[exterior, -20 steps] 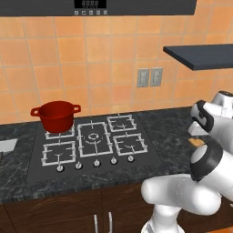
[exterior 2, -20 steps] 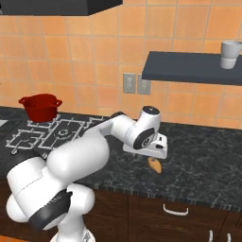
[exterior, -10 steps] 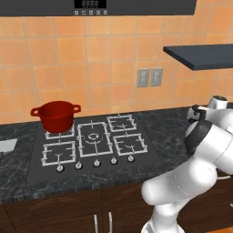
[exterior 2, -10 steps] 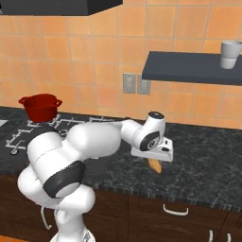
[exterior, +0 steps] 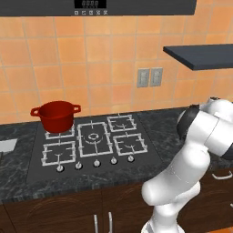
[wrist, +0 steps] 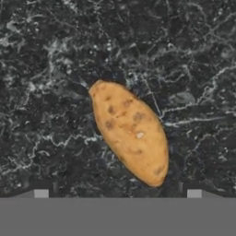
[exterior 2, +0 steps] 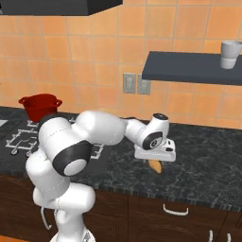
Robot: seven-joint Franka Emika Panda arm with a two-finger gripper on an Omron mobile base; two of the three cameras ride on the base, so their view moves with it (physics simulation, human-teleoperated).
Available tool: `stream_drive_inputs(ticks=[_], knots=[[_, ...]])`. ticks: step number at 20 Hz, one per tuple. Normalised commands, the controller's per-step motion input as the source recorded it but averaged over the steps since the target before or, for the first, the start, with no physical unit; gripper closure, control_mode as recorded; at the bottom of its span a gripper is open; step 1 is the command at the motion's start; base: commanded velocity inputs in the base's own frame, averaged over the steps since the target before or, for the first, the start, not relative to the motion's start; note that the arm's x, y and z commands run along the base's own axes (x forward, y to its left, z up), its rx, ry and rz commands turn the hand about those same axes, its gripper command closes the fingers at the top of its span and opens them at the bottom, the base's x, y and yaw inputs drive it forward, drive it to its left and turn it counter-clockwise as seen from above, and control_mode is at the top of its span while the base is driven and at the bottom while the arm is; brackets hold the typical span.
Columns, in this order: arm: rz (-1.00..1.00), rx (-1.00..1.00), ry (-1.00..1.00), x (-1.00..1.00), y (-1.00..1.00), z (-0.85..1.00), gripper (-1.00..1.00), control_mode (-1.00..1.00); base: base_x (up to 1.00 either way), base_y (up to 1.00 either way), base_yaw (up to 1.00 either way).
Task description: Put the potato and avocado in the pot. Retrieve the spatula and lightly stir the vegetables in the pot.
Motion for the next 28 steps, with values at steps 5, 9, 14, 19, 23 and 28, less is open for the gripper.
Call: stream_drive_inputs(ticks=[5,9,14,19,23,28], knots=[[0.07,0.00,0.00,0.02,-0.01,-0.17,-1.00,-1.00,0.00,0.00,0.00],[0.02,0.01,0.00,0.11,-0.07,-0.18,-1.00,-1.00,0.00,0.00,0.00],[0.00,0.00,0.00,0.16,-0.01,-0.25,-1.00,-1.00,0.00,0.00,0.00],[0.00,0.00,0.00,0.15,-0.02,-0.22,-1.00,-1.00,0.00,0.00,0.00],[0.00,0.00,0.00,0.00,0.00,-0.08,1.00,-1.00,0.00,0.00,0.00],[0.02,0.04,-0.05,-0.05,0.06,0.04,1.00,-1.00,0.00,0.00,0.00]])
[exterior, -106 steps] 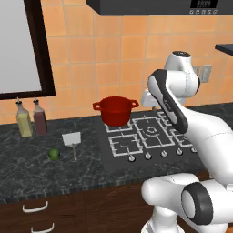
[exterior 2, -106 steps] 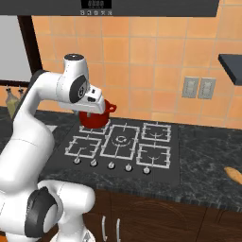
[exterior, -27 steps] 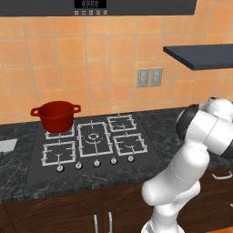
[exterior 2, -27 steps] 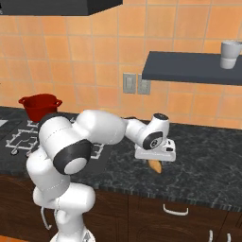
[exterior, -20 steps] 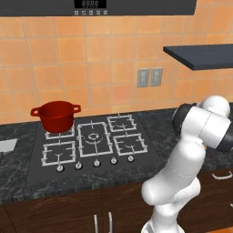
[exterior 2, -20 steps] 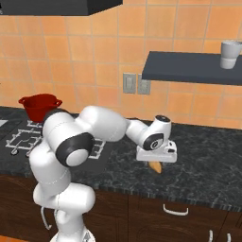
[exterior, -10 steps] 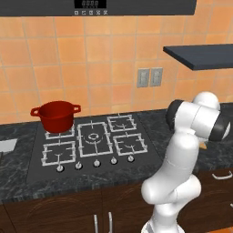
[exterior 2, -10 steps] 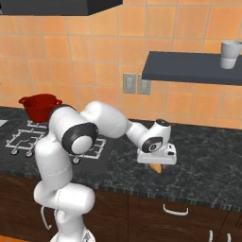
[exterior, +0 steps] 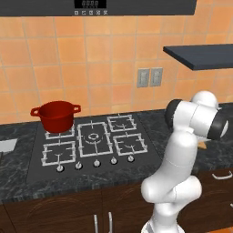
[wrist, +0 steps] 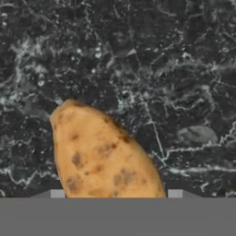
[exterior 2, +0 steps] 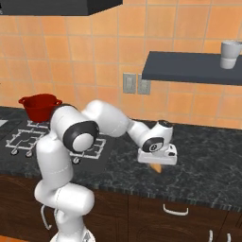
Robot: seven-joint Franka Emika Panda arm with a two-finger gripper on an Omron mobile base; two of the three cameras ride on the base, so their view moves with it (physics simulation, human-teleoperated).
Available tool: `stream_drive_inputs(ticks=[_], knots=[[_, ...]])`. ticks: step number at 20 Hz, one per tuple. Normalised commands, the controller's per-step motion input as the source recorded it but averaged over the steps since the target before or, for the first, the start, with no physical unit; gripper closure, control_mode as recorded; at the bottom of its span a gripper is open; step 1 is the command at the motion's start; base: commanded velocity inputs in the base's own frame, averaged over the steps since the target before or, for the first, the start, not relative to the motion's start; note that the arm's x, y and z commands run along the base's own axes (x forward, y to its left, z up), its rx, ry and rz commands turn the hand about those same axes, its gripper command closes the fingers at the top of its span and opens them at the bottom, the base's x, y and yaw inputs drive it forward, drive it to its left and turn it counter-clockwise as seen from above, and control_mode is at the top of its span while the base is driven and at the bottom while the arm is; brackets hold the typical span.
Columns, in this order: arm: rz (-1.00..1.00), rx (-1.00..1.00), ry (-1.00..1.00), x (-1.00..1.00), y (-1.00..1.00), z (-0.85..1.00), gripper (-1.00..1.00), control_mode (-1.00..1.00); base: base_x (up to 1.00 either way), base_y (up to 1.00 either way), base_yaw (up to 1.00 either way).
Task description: Put the potato and avocado in the pot. Retrieve the spatula and lightly stir the vegetables in the pot.
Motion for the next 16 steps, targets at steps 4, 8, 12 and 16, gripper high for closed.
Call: stream_drive_inputs(ticks=[4,8,12,16], knots=[[0.00,0.02,-0.24,-0.32,0.52,0.52,1.00,-1.00,0.00,0.00,0.00],[0.00,0.00,-0.21,-0.34,0.87,0.77,1.00,-1.00,0.00,0.00,0.00],[0.00,-0.03,-0.07,-0.46,0.99,0.66,1.00,-1.00,0.00,0.00,0.00],[0.01,0.00,0.00,-0.35,0.99,0.91,1.00,-1.00,0.00,0.00,0.00]])
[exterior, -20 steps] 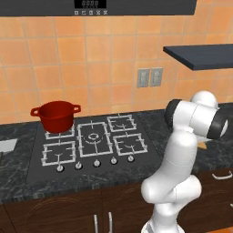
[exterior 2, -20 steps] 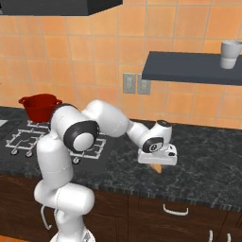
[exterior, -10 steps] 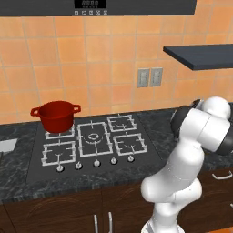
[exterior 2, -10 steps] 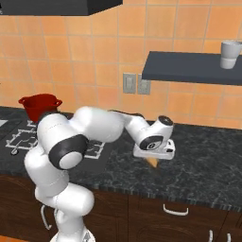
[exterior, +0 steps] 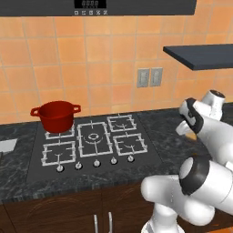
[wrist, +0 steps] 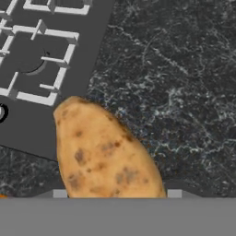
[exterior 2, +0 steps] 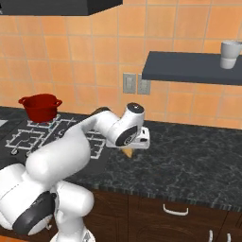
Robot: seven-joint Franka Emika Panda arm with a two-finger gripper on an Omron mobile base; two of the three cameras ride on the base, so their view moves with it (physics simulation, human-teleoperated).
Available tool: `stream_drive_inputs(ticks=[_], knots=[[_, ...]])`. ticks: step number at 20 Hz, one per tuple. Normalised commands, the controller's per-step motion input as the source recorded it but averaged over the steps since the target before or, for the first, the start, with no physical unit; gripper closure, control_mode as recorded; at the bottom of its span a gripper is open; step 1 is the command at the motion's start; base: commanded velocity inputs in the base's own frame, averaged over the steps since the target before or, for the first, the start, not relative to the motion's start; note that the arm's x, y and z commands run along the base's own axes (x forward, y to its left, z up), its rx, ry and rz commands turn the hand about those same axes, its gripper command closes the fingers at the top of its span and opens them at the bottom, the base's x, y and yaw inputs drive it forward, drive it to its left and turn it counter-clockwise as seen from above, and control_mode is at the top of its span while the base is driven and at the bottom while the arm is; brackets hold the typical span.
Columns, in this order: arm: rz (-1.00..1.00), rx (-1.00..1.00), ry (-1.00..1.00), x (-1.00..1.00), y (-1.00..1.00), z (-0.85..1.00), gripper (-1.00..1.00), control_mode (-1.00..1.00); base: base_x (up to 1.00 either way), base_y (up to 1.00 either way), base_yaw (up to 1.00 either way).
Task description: Put the potato and avocado in the pot. Retrieve the spatula and lightly stir the vegetables in the pot.
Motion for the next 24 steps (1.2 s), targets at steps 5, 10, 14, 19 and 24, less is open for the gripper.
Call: stream_drive_inputs(ticks=[5,10,14,19,24], knots=[[0.08,-0.01,0.00,-0.29,0.99,1.00,1.00,-1.00,0.00,0.00,0.00],[0.03,-0.03,0.00,-0.28,0.64,1.00,1.00,-1.00,0.00,0.00,0.00],[0.00,-0.01,0.00,-0.15,0.03,0.97,1.00,-1.00,0.00,0.00,0.00],[0.00,-0.01,-0.11,-0.45,-0.04,0.60,1.00,-1.00,0.00,0.00,0.00],[0.03,0.00,-0.07,-0.15,0.00,0.08,1.00,-1.00,0.00,0.00,0.00]])
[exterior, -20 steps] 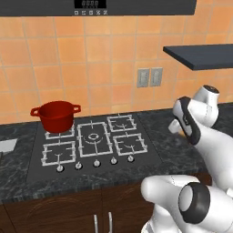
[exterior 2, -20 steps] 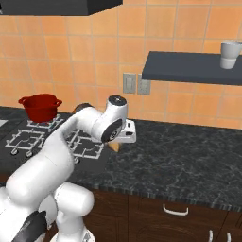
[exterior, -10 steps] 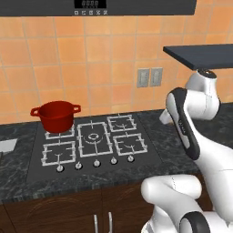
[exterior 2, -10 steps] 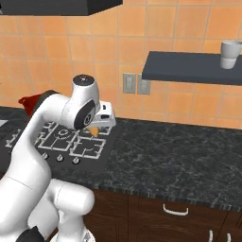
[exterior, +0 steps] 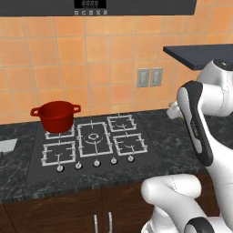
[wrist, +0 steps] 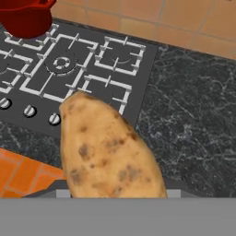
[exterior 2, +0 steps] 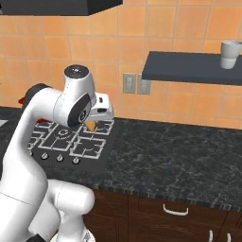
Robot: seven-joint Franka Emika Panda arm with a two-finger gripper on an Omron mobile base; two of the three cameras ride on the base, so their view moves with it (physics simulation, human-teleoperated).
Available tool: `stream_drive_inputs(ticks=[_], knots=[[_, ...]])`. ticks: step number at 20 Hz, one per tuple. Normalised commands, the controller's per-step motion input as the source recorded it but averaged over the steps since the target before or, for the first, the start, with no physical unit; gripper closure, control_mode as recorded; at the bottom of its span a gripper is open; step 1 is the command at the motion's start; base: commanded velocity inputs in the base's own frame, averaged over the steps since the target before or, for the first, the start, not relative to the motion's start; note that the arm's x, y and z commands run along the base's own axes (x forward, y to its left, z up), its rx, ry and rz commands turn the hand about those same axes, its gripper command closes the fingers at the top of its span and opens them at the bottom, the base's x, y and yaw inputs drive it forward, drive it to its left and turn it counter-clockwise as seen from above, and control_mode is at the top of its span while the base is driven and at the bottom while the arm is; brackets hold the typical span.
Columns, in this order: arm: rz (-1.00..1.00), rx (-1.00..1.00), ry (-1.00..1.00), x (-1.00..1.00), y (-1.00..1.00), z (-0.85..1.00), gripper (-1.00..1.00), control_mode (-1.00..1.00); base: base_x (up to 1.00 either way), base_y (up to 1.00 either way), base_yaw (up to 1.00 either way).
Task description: Put the potato and avocado in the pot. Retrieve the spatula and lightly stir the vegetables in the pot.
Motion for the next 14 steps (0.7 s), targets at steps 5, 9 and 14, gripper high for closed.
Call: stream_drive_inputs(ticks=[5,9,14], knots=[[0.01,0.00,0.00,0.00,0.37,-0.05,1.00,-1.00,0.00,0.00,0.00],[0.00,0.00,0.00,0.00,0.00,0.00,1.00,1.00,-0.06,1.00,0.13],[0.00,0.00,0.00,0.00,0.00,0.00,1.00,1.00,-0.09,1.00,0.10]])
